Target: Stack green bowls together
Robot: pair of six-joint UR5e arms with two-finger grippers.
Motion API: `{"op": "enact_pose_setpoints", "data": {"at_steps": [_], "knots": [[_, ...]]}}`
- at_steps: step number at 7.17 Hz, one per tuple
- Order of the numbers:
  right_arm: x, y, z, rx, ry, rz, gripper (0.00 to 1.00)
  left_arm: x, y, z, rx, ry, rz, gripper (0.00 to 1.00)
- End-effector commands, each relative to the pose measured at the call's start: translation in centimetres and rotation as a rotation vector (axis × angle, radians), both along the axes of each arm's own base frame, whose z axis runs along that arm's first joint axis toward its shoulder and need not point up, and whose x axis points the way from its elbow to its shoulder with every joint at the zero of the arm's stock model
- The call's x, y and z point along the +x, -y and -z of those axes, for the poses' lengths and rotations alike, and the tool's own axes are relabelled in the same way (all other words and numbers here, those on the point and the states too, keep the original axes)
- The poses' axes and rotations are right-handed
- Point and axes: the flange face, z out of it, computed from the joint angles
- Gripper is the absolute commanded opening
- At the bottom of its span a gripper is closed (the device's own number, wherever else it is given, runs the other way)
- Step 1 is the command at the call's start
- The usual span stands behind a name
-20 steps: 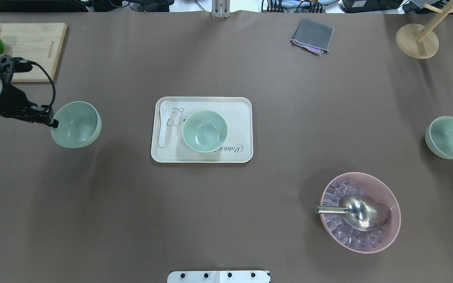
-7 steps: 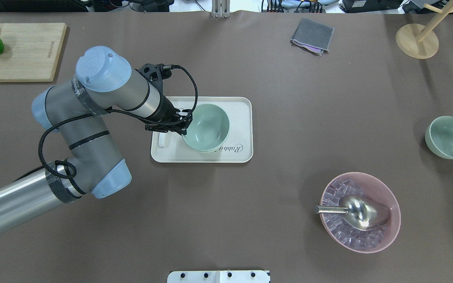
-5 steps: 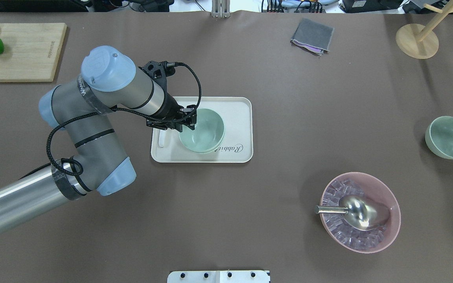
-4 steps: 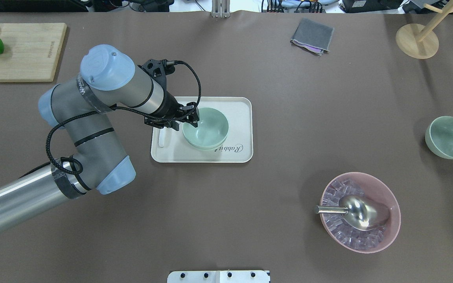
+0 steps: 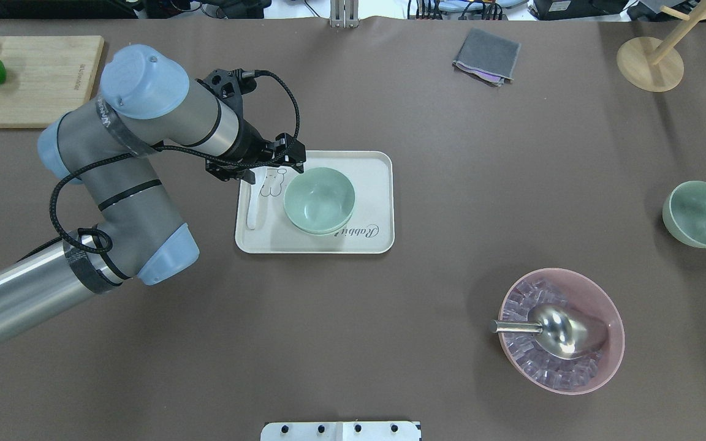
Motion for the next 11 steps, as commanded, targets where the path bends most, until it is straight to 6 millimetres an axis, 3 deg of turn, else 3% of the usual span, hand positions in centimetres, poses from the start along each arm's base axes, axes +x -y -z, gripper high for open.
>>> {"op": "enact_pose_setpoints", "data": {"at_steps": [1, 2, 3, 4, 6, 7, 8, 9, 11], "knots": [[-1.3, 1.5, 3.7, 0.007, 0.043, -0.026, 0.0, -2.9, 1.6, -1.4, -0.032, 0.0, 0.005, 0.98], [-1.9, 2.7, 6.7, 0.014, 0.085, -0.038, 0.0, -5.6, 2.7, -1.5, -0.044, -0.027, -0.033, 0.98], [-2.4, 4.2, 10.3, 0.004, 0.11, -0.068, 0.0, -9.8, 2.6, -3.8, -0.036, -0.037, -0.064, 0.98], [-3.3, 6.4, 17.2, -0.016, 0.137, -0.114, 0.0, -13.1, 2.2, -6.0, 0.002, -0.032, -0.087, 0.98], [-11.7, 6.5, 35.1, -0.096, 0.176, -0.185, 0.0, -17.2, -0.6, -13.5, 0.063, 0.042, -0.132, 0.98], [-17.0, 5.1, 40.6, -0.136, 0.2, -0.188, 0.0, -20.2, -1.3, -17.0, 0.079, 0.078, -0.133, 0.98], [-23.7, 3.3, 45.8, -0.147, 0.18, -0.213, 0.0, -23.3, -1.8, -20.8, 0.097, 0.107, -0.157, 0.98], [-30.2, 0.5, 49.8, -0.104, 0.164, -0.217, 0.0, -25.5, -2.0, -23.2, 0.117, 0.132, -0.167, 0.98], [-37.6, -1.3, 52.5, -0.074, 0.19, -0.238, 0.0, -29.5, -2.2, -27.0, 0.135, 0.175, -0.16, 0.98]]}}
